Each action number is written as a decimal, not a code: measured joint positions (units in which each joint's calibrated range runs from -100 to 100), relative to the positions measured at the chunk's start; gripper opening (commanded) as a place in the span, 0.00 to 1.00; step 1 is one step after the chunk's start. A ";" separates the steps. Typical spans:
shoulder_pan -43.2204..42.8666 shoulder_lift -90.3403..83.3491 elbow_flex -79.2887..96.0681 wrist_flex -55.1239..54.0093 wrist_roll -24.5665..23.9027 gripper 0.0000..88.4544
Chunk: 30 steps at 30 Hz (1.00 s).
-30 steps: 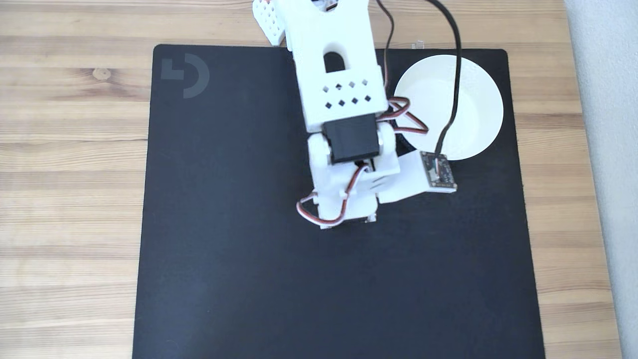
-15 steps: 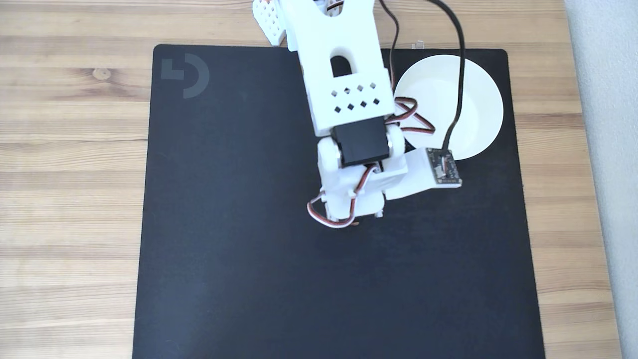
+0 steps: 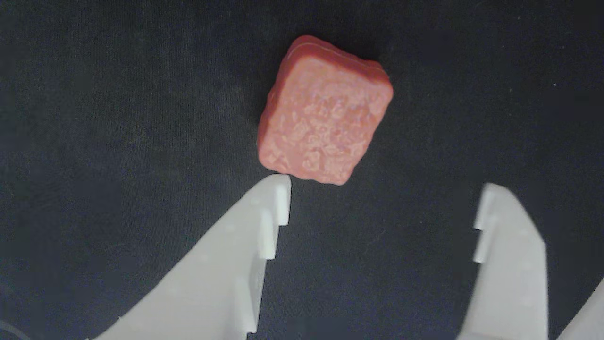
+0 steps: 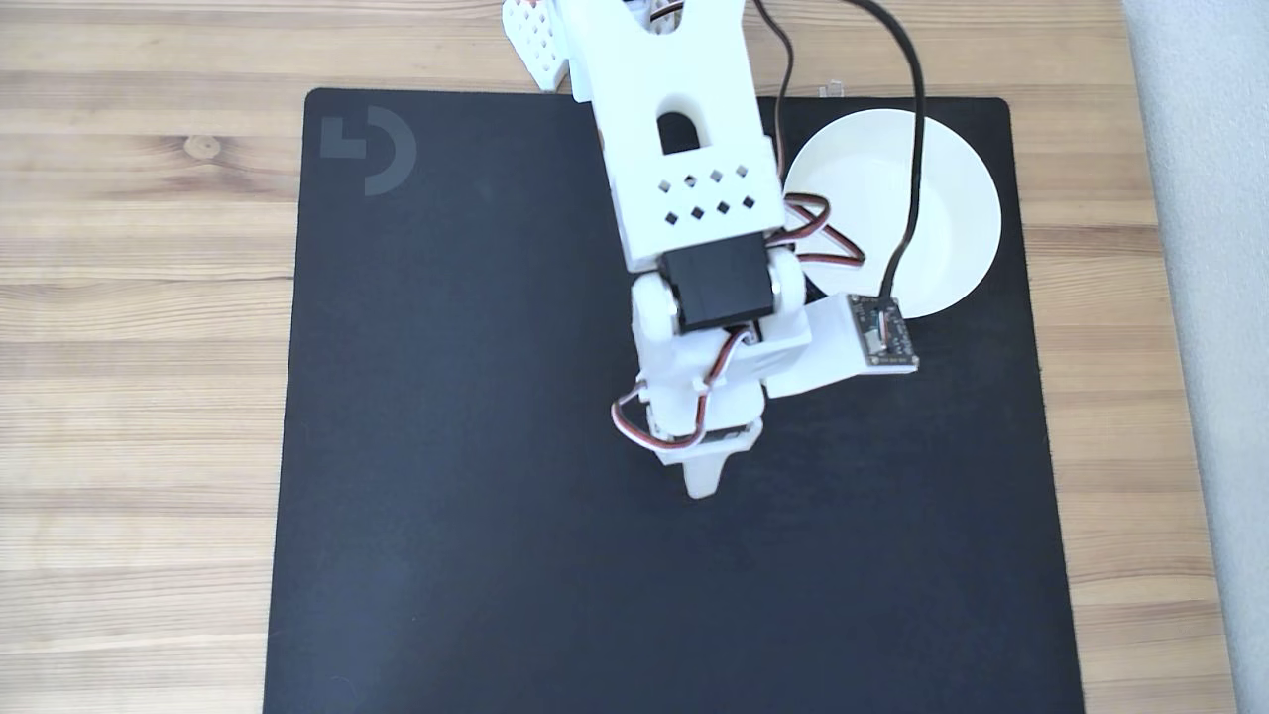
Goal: Pick up the toy and place it on the plate
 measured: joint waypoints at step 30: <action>0.50 2.75 -1.04 2.70 -18.07 0.33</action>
